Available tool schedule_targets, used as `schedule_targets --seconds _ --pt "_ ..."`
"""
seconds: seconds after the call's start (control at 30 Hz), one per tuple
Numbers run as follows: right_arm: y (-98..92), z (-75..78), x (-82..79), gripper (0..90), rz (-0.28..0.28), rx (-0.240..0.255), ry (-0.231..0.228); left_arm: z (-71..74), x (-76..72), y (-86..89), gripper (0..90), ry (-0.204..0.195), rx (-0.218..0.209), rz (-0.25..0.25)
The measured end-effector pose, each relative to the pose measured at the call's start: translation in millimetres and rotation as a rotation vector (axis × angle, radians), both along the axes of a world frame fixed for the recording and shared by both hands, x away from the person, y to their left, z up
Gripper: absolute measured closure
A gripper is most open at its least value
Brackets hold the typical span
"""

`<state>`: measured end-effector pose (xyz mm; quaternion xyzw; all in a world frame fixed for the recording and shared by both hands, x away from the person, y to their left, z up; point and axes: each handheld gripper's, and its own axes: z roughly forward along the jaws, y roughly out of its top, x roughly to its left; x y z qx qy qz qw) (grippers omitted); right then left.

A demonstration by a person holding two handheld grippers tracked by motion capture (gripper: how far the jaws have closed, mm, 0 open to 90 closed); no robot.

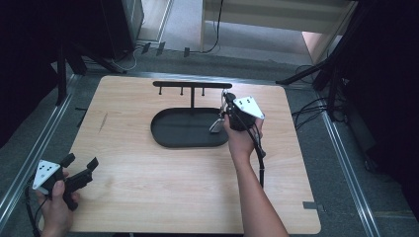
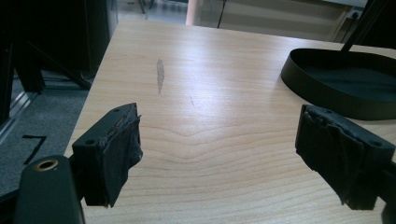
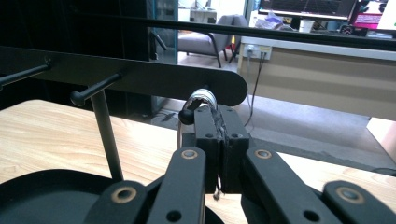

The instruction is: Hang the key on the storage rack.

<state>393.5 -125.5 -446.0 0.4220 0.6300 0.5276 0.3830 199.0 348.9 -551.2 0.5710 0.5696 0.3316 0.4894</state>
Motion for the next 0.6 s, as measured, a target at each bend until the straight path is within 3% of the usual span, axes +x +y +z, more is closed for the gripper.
schedule_targets --seconds 0.3,0.6 --pt "-4.8 -3.2 0.8 76.8 -0.003 0.014 0.003 0.0 0.0 -0.2 14.3 0.001 0.002 0.000" --pt "-3.2 -18.2 -1.1 69.6 0.030 -0.012 0.034 0.0 0.1 -0.2 14.3 0.001 0.003 0.000"
